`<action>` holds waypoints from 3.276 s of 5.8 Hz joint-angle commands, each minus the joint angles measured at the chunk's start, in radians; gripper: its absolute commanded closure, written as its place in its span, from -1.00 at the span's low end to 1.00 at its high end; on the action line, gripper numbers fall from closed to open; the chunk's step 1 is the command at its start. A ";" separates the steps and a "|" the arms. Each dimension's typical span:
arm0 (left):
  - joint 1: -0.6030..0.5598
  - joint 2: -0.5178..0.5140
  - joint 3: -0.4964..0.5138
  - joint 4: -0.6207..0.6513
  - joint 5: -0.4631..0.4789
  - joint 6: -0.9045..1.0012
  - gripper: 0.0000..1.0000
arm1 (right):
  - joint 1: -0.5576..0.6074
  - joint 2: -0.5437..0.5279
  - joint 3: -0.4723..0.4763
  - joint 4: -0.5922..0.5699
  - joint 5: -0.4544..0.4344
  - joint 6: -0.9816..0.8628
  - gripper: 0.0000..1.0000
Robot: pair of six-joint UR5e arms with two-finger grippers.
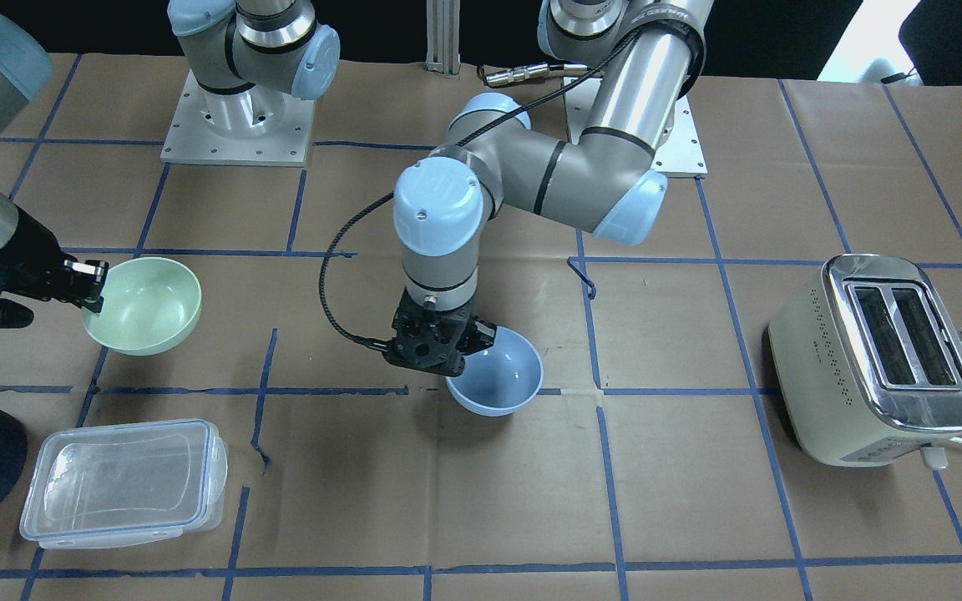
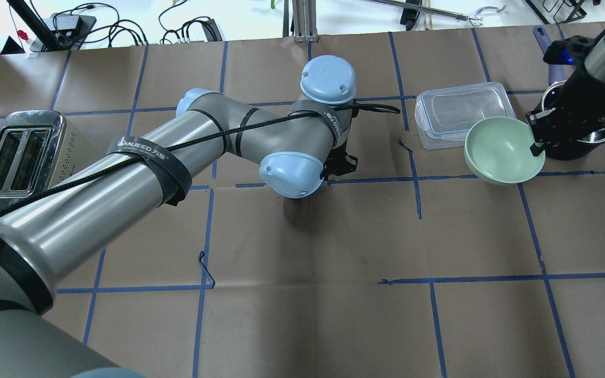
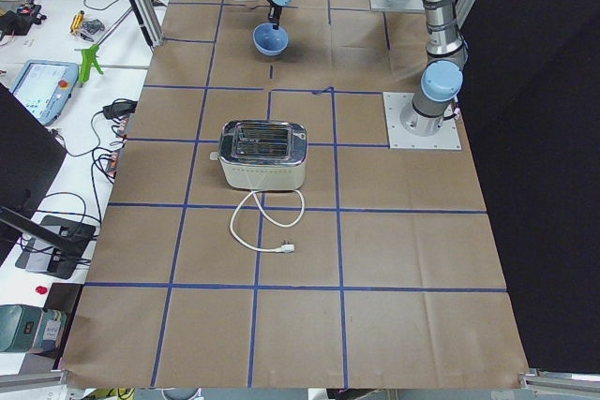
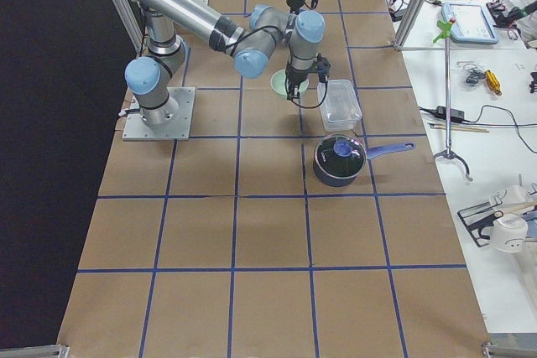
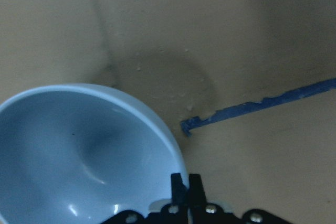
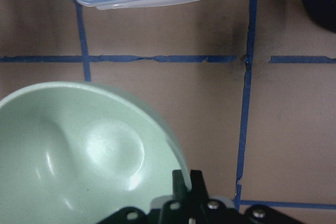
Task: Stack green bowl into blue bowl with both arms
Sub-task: 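Carry blue bowl toward center with left gripper while right lifts green bowl, then set blue bowl at center, withdraw left arm while right carries green bowl over, then lower the green bowl into the blue bowl with the right gripper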
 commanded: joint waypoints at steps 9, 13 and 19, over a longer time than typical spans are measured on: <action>0.258 0.374 0.032 -0.494 -0.047 0.119 -0.95 | 0.215 0.032 -0.097 0.062 0.028 0.309 0.91; 0.468 0.562 -0.002 -0.611 -0.011 0.246 -0.95 | 0.561 0.134 -0.104 -0.162 0.062 0.809 0.91; 0.478 0.573 -0.008 -0.607 -0.010 0.155 -0.96 | 0.582 0.315 0.022 -0.457 0.074 0.845 0.90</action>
